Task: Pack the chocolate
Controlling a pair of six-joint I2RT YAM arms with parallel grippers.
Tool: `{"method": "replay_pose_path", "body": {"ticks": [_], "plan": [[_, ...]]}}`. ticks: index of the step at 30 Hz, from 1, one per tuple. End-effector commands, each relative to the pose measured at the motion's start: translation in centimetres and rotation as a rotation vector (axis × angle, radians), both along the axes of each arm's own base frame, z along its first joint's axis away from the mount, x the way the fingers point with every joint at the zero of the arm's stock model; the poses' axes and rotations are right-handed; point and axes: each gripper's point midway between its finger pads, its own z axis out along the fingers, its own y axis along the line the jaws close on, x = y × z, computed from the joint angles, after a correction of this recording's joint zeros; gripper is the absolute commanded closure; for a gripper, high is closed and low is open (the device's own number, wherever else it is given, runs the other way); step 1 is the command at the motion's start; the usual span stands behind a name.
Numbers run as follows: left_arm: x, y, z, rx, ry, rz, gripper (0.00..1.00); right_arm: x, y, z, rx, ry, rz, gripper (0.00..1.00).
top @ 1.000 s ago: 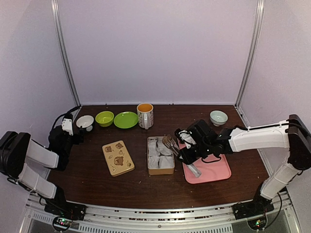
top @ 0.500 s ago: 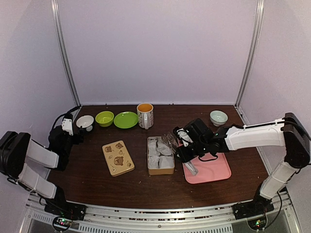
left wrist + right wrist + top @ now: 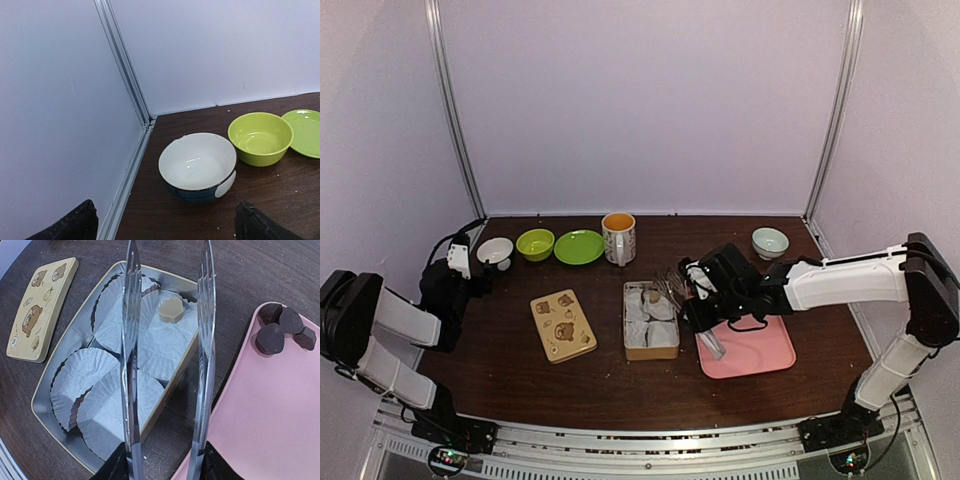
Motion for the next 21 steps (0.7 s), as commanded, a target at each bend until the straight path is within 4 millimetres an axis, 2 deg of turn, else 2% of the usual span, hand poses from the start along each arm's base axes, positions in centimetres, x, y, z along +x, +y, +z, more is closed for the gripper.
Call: {"method": "replay_pose_path", "body": {"ticks": [1,4,8,13,21], "plan": [[0.5,0.1,1.7,-0.011,-0.063,-0.003,0.02,0.9,-1.2,2.2,0.055,-0.073,-0.078,0.56],[0.5,0.1,1.6,-0.011,-0.063,-0.004,0.02,1.4,-3.0,2.6,0.080,-0.094,-0.150,0.56],[0.5,0.1,1.6,-0.011,-0.062,-0.003,0.02,2.6,-6.6,2.1,0.073,-0.091,-0.299,0.57],[0.5,0.1,1.6,-0.011,-0.062,-0.003,0.02,3.0,-7.6,1.1,0.036,-0.059,-0.340,0.57],[0.5,0.0,1.6,-0.010,-0.062,-0.004,0.02,3.4,-6.9,-1.0,-0.025,0.024,-0.317,0.56]]}}
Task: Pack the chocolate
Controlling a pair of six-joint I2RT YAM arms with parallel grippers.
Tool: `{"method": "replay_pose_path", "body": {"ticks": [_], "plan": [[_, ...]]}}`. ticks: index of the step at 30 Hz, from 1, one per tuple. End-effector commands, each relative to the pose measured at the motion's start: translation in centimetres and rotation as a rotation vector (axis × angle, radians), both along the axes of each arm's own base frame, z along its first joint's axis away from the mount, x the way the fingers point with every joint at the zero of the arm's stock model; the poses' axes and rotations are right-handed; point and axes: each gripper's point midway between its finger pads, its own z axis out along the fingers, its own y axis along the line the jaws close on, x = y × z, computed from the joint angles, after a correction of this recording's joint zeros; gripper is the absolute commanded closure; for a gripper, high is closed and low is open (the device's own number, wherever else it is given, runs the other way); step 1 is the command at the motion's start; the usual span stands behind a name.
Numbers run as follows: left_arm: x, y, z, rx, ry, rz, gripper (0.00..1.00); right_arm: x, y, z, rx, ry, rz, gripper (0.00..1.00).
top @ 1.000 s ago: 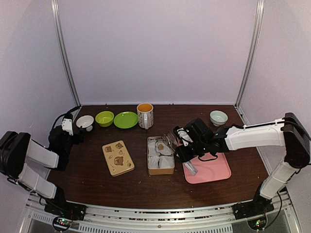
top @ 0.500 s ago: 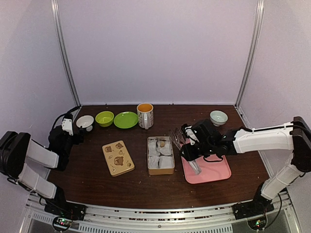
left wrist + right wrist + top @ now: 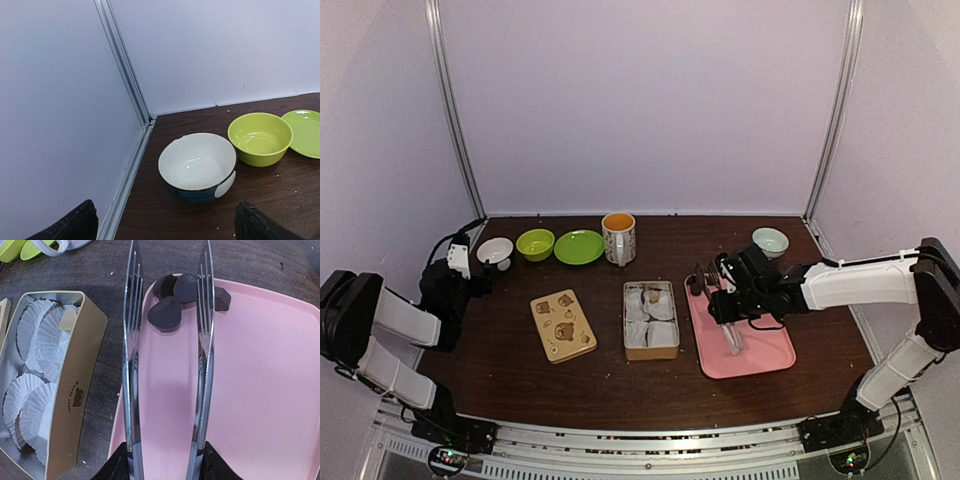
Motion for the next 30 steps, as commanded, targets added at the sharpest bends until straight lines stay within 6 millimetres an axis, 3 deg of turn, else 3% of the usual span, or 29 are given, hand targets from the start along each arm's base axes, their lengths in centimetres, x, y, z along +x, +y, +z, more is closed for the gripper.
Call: {"method": "replay_pose_path", "body": {"ticks": [1,14,30], "plan": [[0.5,0.1,1.6,-0.008,-0.062,-0.004,0.02,0.8,0.4,-0.2,-0.017,0.031,-0.016,0.56],[0.5,0.1,1.6,-0.009,-0.061,-0.003,0.02,0.9,1.4,-2.7,-0.065,0.113,0.033,0.56],[0.5,0.0,1.6,-0.008,-0.060,-0.005,0.02,0.9,0.6,-3.5,-0.103,0.134,0.008,0.57]]}}
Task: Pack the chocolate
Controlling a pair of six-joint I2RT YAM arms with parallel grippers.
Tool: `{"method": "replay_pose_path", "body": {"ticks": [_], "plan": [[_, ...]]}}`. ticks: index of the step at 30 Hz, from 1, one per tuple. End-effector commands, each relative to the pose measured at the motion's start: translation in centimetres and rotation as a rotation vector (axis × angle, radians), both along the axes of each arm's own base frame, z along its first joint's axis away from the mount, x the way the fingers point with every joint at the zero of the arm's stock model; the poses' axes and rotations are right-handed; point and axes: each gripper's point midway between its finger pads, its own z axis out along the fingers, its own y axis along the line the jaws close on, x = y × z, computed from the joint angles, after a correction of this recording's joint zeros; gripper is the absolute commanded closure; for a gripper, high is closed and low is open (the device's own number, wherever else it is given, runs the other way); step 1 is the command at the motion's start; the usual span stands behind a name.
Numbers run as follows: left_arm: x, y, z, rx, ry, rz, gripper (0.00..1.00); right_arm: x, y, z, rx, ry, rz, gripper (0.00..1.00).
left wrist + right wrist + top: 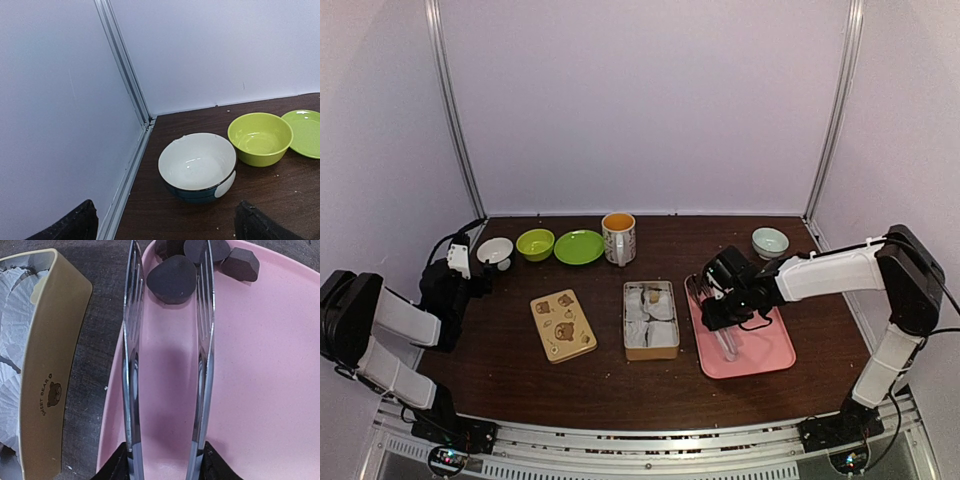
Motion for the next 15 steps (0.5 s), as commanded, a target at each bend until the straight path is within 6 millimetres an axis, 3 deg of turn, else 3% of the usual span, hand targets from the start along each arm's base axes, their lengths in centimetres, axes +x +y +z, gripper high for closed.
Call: {"method": "replay_pose_path", "body": {"ticks": [1,8,15], "plan": [[0.5,0.1,1.6,-0.008,-0.060,-0.004,0.02,0.8,-0.4,0.5,-0.011,-0.019,-0.025,0.57],[0.5,0.1,1.6,-0.008,-0.062,-0.003,0.02,0.8,-0.4,0.5,-0.009,-0.018,-0.025,0.63],[0.5,0.1,1.6,-0.008,-0.062,-0.003,0.02,0.6,-0.2,2.3,0.063,-0.088,-0.001,0.69]]}}
